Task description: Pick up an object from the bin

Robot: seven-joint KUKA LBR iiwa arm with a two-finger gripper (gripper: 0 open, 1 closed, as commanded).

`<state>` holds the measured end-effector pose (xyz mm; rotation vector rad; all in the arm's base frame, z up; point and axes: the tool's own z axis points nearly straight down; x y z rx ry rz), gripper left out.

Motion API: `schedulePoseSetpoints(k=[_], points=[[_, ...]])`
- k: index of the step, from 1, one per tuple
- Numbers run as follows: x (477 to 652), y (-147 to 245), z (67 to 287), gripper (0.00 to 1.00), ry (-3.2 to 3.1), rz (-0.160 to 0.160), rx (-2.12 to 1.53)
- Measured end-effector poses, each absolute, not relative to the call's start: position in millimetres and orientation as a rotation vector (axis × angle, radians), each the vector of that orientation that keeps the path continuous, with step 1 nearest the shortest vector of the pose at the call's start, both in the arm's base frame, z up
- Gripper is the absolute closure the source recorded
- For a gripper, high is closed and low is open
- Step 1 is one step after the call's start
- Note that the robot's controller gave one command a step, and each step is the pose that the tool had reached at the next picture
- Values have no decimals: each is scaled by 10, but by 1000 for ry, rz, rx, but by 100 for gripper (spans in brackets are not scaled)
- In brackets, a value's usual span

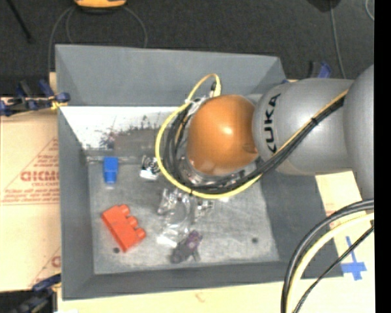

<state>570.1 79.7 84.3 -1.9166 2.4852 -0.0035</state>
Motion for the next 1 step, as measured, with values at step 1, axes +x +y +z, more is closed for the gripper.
schedulePoseSetpoints(k=[1], points=[[5713, 786, 1284, 100, 2491, -4, -1909]])
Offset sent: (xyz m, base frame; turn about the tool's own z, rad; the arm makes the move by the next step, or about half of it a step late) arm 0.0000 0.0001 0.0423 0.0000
